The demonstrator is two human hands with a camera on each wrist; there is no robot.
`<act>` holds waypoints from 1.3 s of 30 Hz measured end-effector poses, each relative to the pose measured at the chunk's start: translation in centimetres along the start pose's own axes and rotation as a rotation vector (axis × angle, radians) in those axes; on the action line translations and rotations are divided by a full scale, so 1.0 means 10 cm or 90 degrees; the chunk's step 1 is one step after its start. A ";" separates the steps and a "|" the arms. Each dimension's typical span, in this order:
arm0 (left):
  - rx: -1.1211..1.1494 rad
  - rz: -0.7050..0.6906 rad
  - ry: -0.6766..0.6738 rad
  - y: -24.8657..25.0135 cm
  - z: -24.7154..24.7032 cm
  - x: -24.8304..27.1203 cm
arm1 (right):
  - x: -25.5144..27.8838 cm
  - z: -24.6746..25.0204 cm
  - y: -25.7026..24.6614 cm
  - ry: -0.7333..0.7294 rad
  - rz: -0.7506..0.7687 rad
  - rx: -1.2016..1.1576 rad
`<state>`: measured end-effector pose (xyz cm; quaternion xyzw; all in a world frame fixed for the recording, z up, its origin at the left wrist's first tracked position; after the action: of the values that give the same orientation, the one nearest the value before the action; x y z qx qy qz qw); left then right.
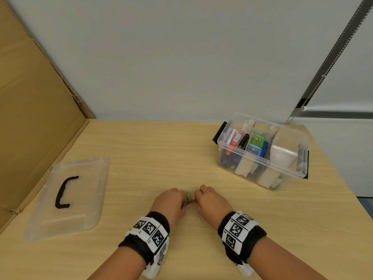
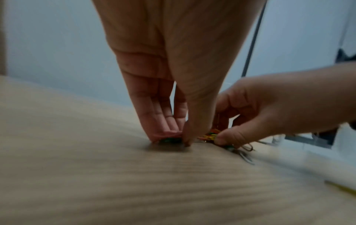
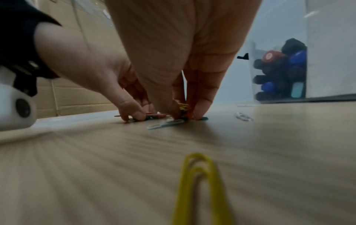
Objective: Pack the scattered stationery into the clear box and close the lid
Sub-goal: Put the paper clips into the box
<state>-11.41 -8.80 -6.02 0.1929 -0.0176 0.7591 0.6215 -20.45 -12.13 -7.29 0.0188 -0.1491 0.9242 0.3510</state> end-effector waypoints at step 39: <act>0.990 0.215 -0.099 -0.39 -0.13 0.06 | 0.78 -0.02 0.40 -0.169 -0.149 -0.068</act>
<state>-8.17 -7.00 -7.88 0.6182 0.4447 0.6219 0.1824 -28.97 -9.90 -7.42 0.1390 -0.2394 0.8573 0.4341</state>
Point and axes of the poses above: each hand's wrist, its own x-axis away from the middle knuckle, its own z-axis out of the back of the hand, y = z × x, the point moved 8 cm from there along -x, towards the middle knuckle, and after that the axes turned 5 degrees about z, right-handed, at the moved point
